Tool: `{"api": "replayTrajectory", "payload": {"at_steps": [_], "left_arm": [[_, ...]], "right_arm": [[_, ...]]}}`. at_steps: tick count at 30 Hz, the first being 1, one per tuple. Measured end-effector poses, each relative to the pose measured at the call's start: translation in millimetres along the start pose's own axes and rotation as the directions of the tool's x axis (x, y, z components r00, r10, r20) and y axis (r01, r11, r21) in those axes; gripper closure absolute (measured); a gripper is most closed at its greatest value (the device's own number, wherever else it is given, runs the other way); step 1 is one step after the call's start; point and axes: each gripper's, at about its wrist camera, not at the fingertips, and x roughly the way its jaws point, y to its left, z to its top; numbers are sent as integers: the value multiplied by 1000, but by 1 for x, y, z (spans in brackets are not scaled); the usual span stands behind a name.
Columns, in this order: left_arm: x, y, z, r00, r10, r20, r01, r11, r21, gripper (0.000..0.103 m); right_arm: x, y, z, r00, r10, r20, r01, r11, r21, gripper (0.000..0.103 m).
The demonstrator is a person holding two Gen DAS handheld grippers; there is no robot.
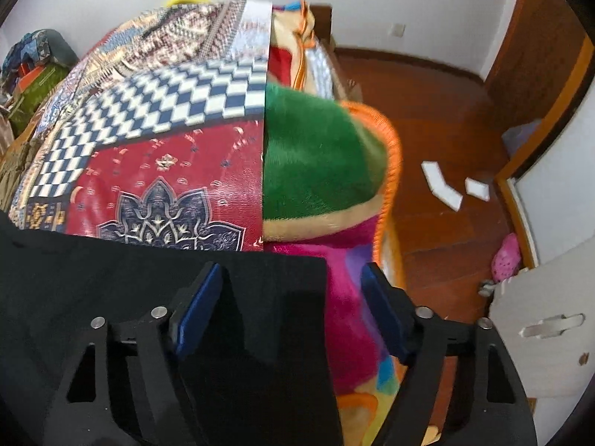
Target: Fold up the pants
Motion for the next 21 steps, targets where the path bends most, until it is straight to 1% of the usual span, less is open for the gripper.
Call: {"api": "replayTrajectory", "payload": {"at_steps": [1, 2, 3, 5, 7, 8, 11, 13, 14, 15, 16, 18, 21], "left_arm": [[-2, -1, -1, 1000, 6, 8, -6, 1000, 6, 70], [-4, -2, -1, 1000, 10, 22, -11, 1000, 12, 70], [-6, -2, -1, 999, 12, 31, -13, 1000, 15, 72], [-10, -2, -2, 999, 15, 51, -16, 1000, 15, 74], [-14, -2, -3, 998, 17, 65, -18, 1000, 13, 76], [-17, -3, -4, 997, 24, 74, -25, 1000, 15, 76], [-26, -9, -5, 994, 47, 99, -51, 998, 33, 79], [-35, -11, -8, 991, 56, 121, -61, 997, 42, 81], [-41, -12, -9, 989, 55, 134, -61, 997, 44, 81], [-45, -13, -9, 988, 55, 142, -62, 997, 44, 86], [-53, -12, -10, 986, 58, 156, -66, 997, 44, 94], [-63, -10, -10, 984, 46, 170, -54, 998, 44, 94], [-76, -9, -9, 979, 58, 195, -70, 996, 54, 94]], "right_arm": [[3, -2, -1, 1000, 22, -6, -22, 1000, 16, 31], [5, -4, -1, 999, 47, -9, -47, 998, 33, 34], [5, -6, -1, 997, 70, -10, -70, 996, 48, 43], [5, -12, -3, 988, 156, -20, -153, 984, 94, 53], [2, -14, -6, 986, 165, -20, -162, 981, 105, 59], [0, -13, -8, 987, 158, -21, -155, 983, 97, 69], [-10, -8, -12, 989, 149, -12, -148, 986, 73, 80], [-18, 0, -14, 993, 121, -2, -121, 992, 44, 83], [-22, 3, -17, 993, 116, 6, -116, 993, 32, 86], [-28, 6, -19, 994, 111, 17, -112, 993, 25, 86], [-31, 8, -15, 995, 101, 26, -101, 995, 19, 86], [-44, 12, -14, 993, 96, 64, -97, 995, 9, 87], [-57, 19, -1, 990, 92, 110, -92, 996, -2, 88]]}}
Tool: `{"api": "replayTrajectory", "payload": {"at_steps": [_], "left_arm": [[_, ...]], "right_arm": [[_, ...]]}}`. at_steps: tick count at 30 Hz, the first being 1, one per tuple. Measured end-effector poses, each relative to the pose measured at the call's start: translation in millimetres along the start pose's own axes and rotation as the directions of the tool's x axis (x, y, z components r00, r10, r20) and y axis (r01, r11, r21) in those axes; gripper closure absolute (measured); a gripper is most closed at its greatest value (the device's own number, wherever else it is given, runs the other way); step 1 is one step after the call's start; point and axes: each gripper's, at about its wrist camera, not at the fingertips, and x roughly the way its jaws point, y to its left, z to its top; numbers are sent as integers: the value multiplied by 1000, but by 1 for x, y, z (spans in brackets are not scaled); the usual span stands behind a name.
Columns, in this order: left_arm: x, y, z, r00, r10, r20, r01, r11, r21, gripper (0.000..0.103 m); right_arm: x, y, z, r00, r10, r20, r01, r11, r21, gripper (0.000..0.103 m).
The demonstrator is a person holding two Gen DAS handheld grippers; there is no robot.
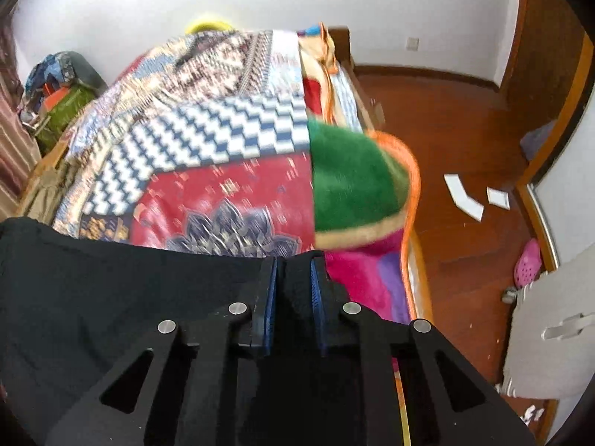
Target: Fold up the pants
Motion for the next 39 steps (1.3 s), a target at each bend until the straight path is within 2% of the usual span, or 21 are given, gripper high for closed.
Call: {"api": "replayTrajectory", "payload": {"at_steps": [5, 8, 11, 13, 15, 21, 29, 39], "left_arm": [[-15, 3, 14, 999, 7, 42, -7, 1000, -16, 94], [-14, 7, 25, 998, 40, 52, -39, 999, -18, 95], [-7, 20, 38, 994, 92, 59, -89, 995, -48, 101], [-1, 29, 43, 996, 65, 53, -61, 995, -79, 101], [7, 31, 44, 997, 69, 37, -66, 995, -76, 101], [0, 26, 35, 995, 69, 72, -65, 997, -50, 101], [-57, 10, 29, 988, 6, 152, -5, 1000, -8, 101], [-135, -1, -11, 976, -52, 211, 46, 998, 34, 101]], "right_arm": [[-13, 16, 32, 995, -40, 89, 43, 998, -37, 89], [-11, 20, 49, 990, -57, 128, 61, 998, -31, 89], [-5, 26, 59, 986, -76, 149, 80, 996, -24, 89], [0, 30, 67, 985, -71, 156, 75, 997, -19, 89], [2, 34, 70, 983, -70, 171, 76, 997, -24, 89], [-19, 44, 65, 975, -49, 217, 60, 997, -44, 89], [-70, 41, 48, 965, -14, 262, 22, 999, -29, 89], [-134, 47, 10, 952, 14, 306, -12, 1000, -9, 89]]}}
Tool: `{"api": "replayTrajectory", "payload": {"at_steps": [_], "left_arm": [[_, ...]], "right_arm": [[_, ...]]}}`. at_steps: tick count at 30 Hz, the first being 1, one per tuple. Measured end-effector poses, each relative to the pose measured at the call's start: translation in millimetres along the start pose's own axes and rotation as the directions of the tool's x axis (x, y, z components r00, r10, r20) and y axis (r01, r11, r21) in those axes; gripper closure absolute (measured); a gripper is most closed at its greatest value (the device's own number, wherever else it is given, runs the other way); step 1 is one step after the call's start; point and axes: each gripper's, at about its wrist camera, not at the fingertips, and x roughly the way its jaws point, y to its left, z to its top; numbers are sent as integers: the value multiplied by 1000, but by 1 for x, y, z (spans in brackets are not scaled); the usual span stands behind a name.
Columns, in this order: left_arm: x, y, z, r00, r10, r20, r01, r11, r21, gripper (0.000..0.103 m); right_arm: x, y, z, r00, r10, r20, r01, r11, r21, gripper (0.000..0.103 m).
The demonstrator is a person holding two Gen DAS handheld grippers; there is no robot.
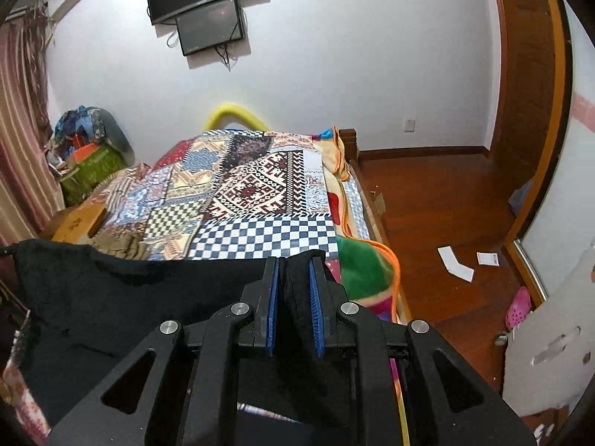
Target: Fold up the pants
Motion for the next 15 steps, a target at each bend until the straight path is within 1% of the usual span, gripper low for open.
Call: {"api": "replayTrajectory", "payload": {"at_steps": [5, 8, 15], "left_arm": [[-37, 3, -24, 1000, -1, 13, 1, 1000, 2, 101], [-54, 8, -39, 1000, -7, 19, 7, 1000, -13, 101], [-85, 23, -85, 1000, 17, 0, -17, 999, -34, 101]], "right_arm": [[-30, 2, -11, 1000, 0, 24, -1, 1000, 9, 89], [-45, 3, -20, 999, 1, 34, -2, 1000, 20, 89], [-70, 1, -44, 999, -7, 43, 6, 999, 41, 89]]}}
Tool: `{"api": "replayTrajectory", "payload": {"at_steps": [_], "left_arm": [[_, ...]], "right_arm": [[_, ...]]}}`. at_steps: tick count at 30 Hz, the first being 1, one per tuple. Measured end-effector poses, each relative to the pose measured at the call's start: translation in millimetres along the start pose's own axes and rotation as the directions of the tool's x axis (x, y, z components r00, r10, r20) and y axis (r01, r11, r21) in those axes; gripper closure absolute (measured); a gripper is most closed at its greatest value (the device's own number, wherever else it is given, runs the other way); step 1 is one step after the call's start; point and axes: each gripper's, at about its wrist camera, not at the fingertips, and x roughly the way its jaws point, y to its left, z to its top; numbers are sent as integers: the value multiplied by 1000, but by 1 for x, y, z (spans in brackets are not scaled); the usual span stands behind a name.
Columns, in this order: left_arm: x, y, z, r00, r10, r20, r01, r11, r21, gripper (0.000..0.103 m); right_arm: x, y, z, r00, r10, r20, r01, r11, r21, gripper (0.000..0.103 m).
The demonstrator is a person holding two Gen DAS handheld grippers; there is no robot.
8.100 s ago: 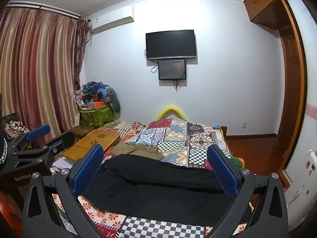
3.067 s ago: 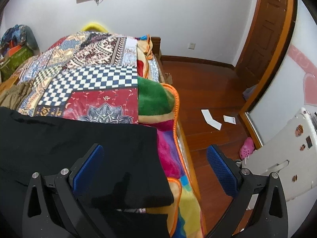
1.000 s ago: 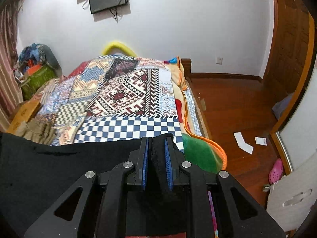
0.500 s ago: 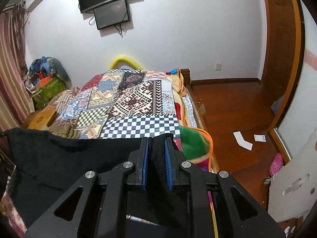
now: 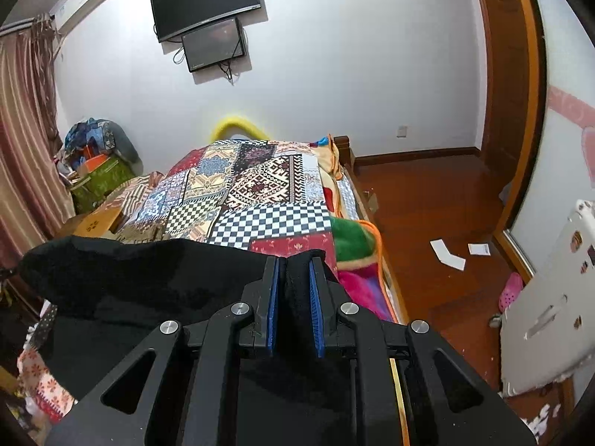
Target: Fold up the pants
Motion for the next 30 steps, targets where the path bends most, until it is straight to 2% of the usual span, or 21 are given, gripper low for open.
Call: {"api": "replayTrajectory", "payload": {"at_steps": [7, 13, 17, 23, 30], "left_arm": [[-12, 14, -46, 999, 17, -43, -17, 1000, -14, 101], [-2, 8, -90, 993, 33, -111, -32, 999, 15, 101], [7, 7, -119, 985, 71, -155, -65, 997, 38, 101], [15, 22, -151, 978, 67, -200, -72, 997, -18, 101], [27, 30, -179, 957, 91, -274, -101, 995, -21, 101]], "right_arm": [[-13, -9, -26, 1000, -13, -13, 14, 999, 41, 89], [-17, -16, -52, 999, -2, -38, 5, 996, 89, 89], [-17, -15, -69, 997, -31, -65, 36, 996, 77, 89], [-20, -34, -94, 995, -26, -91, 39, 988, 148, 89], [-9, -40, -128, 981, -51, -187, 79, 986, 144, 89]]}}
